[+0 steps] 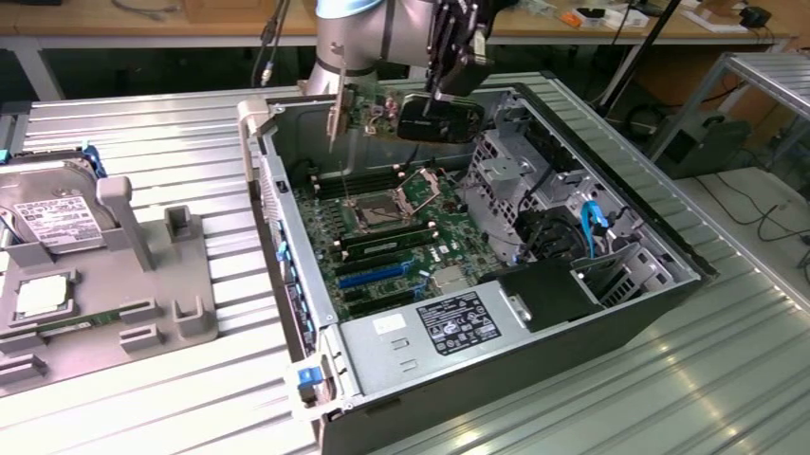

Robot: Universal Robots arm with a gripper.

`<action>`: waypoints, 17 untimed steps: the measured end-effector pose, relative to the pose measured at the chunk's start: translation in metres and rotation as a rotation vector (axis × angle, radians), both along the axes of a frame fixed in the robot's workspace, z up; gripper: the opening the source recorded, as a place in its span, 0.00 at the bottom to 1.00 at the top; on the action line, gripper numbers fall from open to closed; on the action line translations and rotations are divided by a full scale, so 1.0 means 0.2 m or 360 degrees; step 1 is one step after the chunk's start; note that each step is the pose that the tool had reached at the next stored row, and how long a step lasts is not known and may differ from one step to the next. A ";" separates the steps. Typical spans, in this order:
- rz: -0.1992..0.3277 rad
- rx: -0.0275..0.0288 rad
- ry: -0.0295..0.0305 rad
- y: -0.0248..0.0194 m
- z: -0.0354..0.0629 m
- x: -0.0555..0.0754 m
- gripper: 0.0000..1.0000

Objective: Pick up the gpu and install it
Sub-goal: 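Insert the gpu into the slot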

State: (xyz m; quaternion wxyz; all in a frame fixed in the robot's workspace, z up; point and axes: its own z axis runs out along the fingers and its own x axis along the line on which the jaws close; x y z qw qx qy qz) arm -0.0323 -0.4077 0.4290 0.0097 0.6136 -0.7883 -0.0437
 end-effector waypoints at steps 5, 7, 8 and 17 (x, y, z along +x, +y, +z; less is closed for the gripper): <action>0.0181 -0.00001 -0.00001 0.000 -0.001 0.01 0.27; 0.0270 -0.00001 0.00000 0.000 -0.001 0.01 0.27; 0.0309 -0.00001 -0.00001 0.000 -0.001 0.01 0.27; 0.0410 -0.00001 0.00000 0.000 -0.001 0.01 0.27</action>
